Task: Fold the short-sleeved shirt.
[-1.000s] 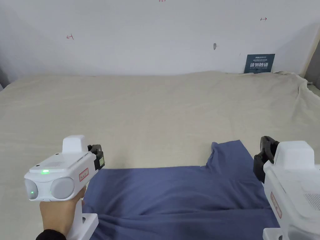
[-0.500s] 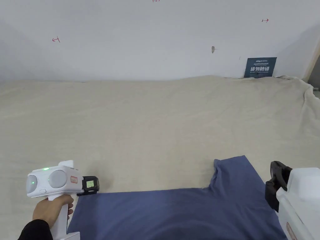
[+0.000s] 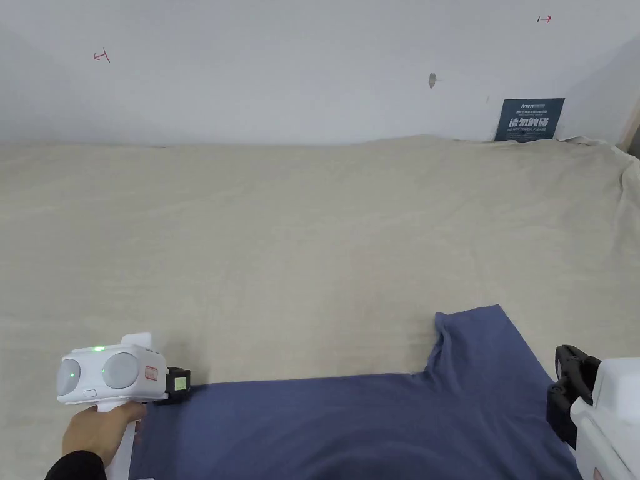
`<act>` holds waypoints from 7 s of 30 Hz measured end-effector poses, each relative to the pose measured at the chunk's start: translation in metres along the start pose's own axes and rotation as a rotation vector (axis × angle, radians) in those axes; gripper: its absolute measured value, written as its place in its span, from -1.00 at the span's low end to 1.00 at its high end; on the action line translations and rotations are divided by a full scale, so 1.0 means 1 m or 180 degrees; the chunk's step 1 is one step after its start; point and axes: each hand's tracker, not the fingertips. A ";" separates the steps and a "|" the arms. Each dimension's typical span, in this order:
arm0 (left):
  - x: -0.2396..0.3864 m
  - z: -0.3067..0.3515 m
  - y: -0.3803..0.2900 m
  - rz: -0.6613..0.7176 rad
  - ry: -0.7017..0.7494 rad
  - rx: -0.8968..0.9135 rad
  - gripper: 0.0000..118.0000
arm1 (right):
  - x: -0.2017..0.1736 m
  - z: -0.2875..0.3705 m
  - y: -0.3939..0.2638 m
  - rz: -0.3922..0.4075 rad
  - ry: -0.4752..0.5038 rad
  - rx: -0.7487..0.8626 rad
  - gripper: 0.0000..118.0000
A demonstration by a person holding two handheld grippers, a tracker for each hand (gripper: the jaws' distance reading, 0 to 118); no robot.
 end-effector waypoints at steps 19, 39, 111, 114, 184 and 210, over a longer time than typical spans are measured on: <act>-0.001 0.106 -0.013 -0.0188 -0.0638 0.0843 -0.98 | 0.070 -0.175 -0.004 -0.0393 0.0180 -0.1316 -0.08; -0.018 0.090 -0.023 -0.0049 -0.0609 0.0809 -0.98 | 0.053 -0.201 -0.050 -0.0421 0.0259 -0.1907 -0.97; 0.040 0.288 -0.171 -0.0111 -0.0103 0.2876 -0.06 | -0.025 0.163 0.031 -0.0176 -0.0007 0.0836 0.31; 0.044 0.287 -0.175 -0.0231 -0.0221 0.2937 -0.83 | -0.030 0.166 0.030 -0.0140 -0.0006 0.0919 -0.20; -0.100 0.081 -0.172 0.0107 -0.1368 -0.0176 -0.85 | -0.034 0.104 -0.005 -0.0140 0.0018 0.0249 -1.00; -0.058 0.187 -0.119 -0.0033 -0.0594 0.0002 -0.91 | -0.002 0.121 -0.001 -0.0346 0.0025 0.0368 -1.00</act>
